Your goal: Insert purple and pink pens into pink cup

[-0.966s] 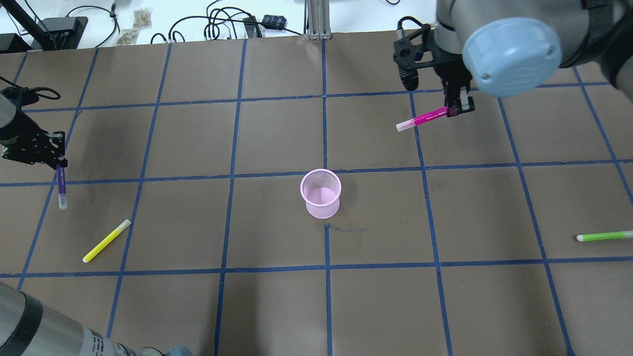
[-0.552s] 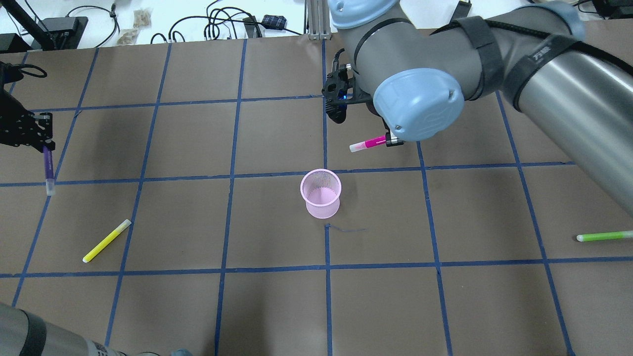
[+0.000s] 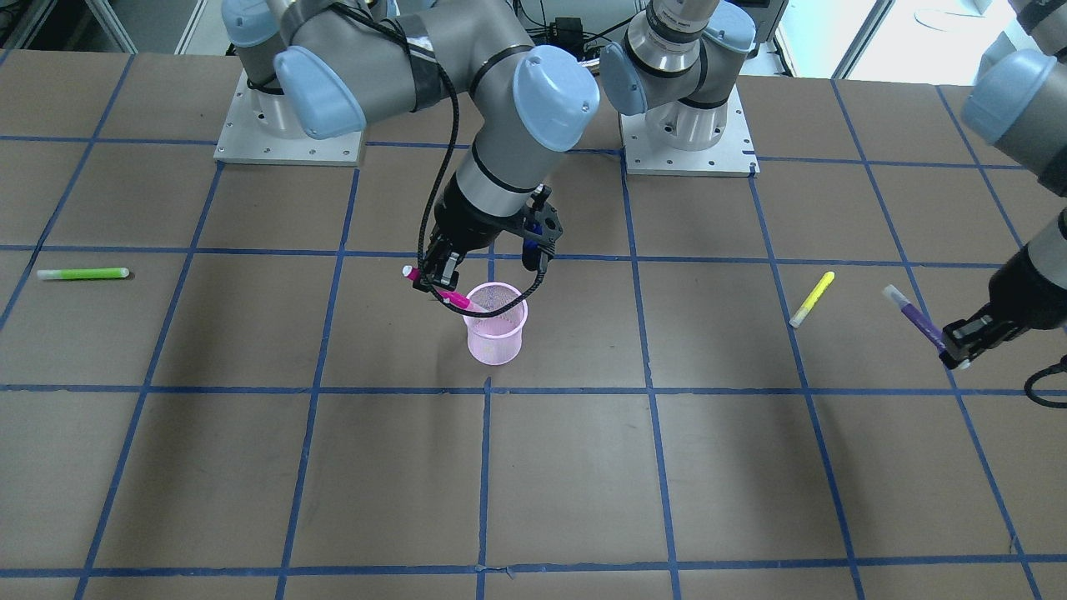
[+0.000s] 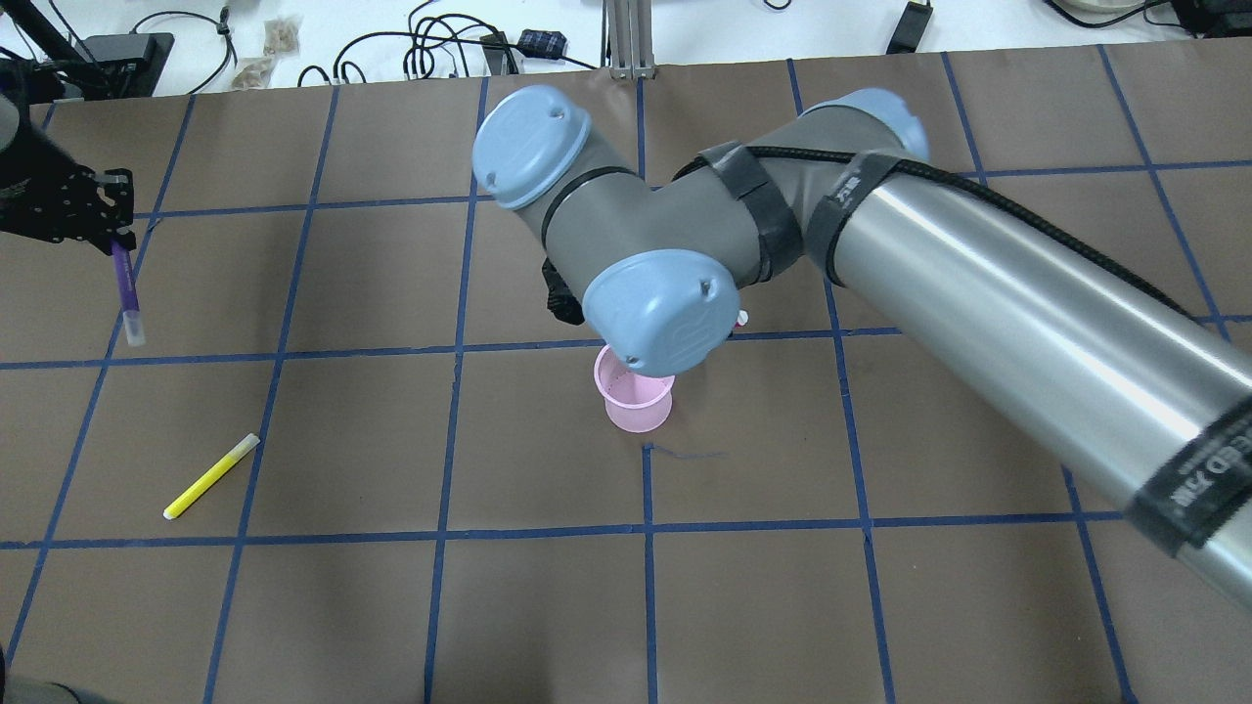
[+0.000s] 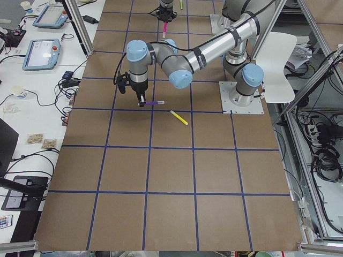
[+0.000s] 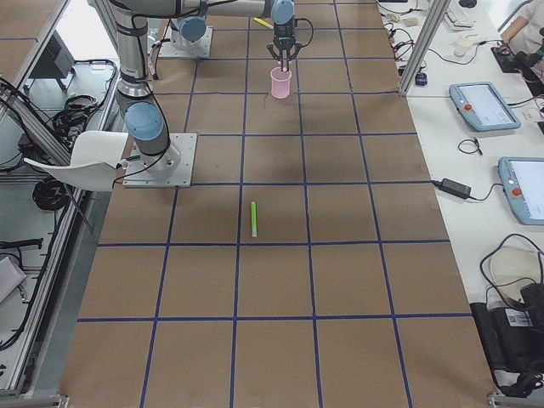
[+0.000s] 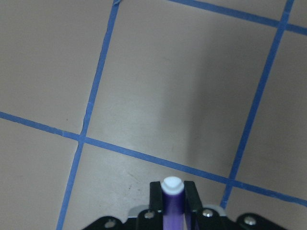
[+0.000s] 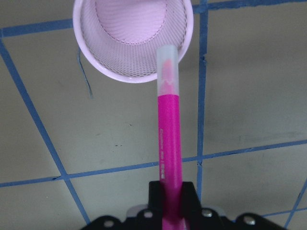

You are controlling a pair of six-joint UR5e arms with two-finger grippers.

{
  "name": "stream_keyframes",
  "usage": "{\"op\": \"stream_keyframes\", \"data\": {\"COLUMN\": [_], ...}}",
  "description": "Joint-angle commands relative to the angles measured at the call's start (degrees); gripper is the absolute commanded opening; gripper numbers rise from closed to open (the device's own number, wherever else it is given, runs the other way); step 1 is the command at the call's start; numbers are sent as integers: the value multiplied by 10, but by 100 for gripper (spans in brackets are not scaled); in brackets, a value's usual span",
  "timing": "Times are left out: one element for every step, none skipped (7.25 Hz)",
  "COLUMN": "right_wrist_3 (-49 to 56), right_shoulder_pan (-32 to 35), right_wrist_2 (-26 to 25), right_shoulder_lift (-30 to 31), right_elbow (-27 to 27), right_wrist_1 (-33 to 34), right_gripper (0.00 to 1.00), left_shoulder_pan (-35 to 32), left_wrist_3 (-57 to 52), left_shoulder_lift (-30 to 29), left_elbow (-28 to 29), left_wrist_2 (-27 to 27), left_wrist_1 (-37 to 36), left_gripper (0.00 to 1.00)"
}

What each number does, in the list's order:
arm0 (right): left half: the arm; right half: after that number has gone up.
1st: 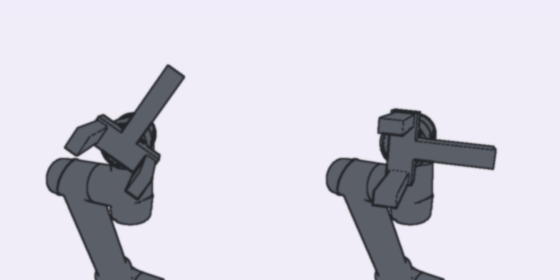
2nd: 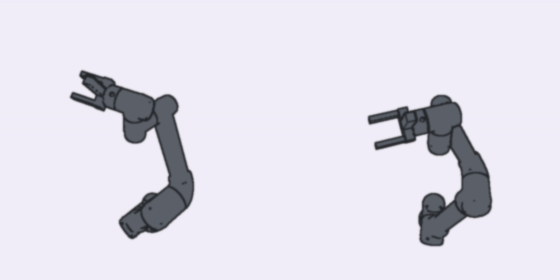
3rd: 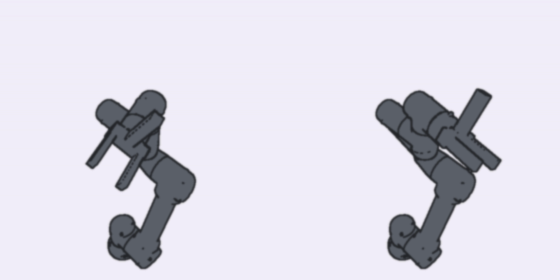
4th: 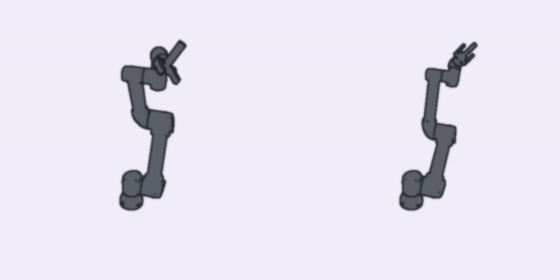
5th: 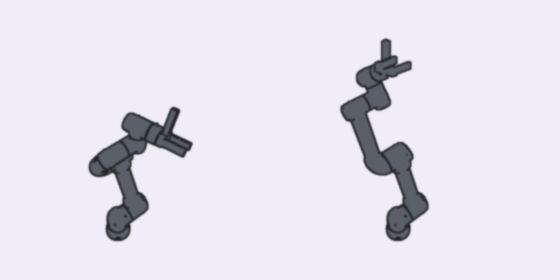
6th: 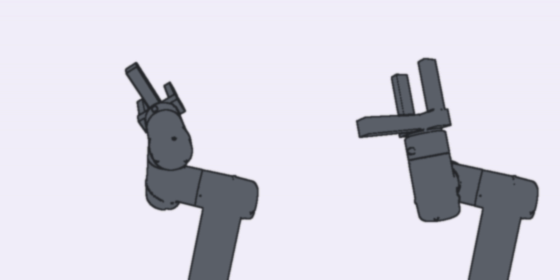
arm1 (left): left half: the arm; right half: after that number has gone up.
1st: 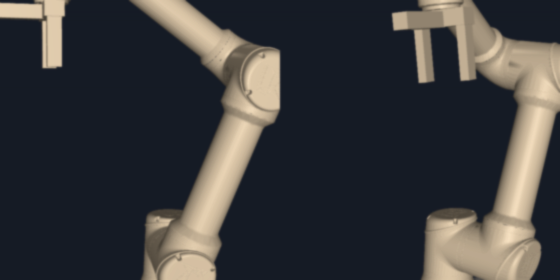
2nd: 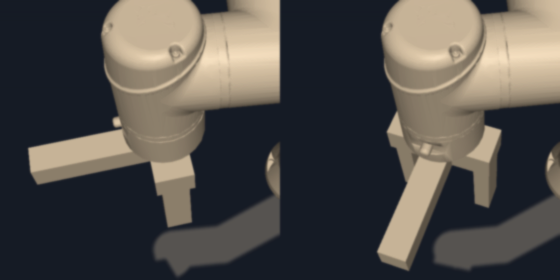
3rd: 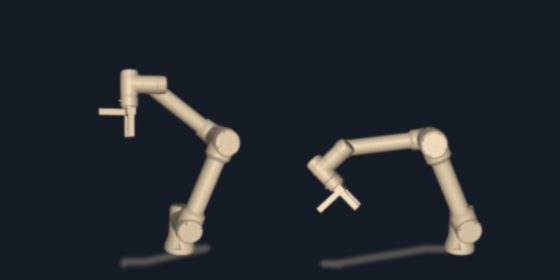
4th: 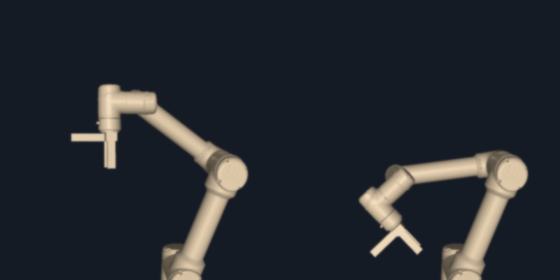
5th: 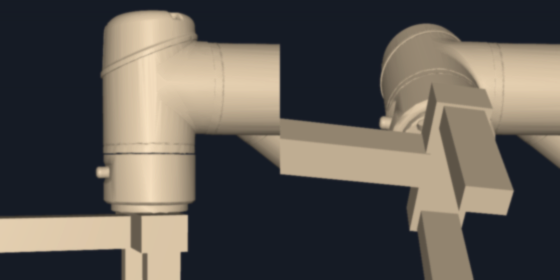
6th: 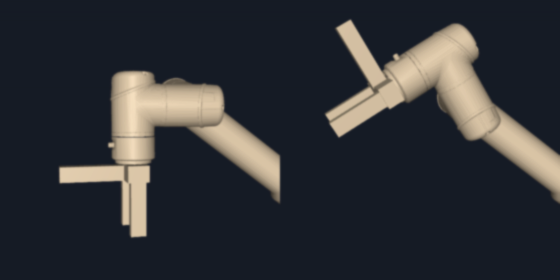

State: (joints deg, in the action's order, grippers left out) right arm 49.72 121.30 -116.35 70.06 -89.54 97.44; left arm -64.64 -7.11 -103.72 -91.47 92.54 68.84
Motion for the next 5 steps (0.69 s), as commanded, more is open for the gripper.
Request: {"op": "stream_keyframes", "data": {"right_wrist_3": [-24, -24, -24, -23, -20], "right_shoulder_pan": [32, 33, 32, 32, 33], "right_wrist_2": [-27, -27, -24, -22, -21], "right_shoulder_lift": [-33, -45, -49, -50, -50], "right_elbow": [2, 1, 1, 1, 1], "right_wrist_1": [0, 4, 6, 6, 8], "right_gripper": [0, 0, 0, 4, 36], "left_shoulder_pan": [-73, -80, -80, -80, -80], "left_wrist_3": [86, 103, 105, 107, 109], "left_shoulder_lift": [9, 10, 11, 10, 11], "left_elbow": [0, -1, -1, -3, -5], "left_wrist_2": [0, 0, 3, 4, 2], "left_wrist_1": [-2, -3, -3, -4, -3], "left_gripper": [0, 0, 0, 0, 0]}}
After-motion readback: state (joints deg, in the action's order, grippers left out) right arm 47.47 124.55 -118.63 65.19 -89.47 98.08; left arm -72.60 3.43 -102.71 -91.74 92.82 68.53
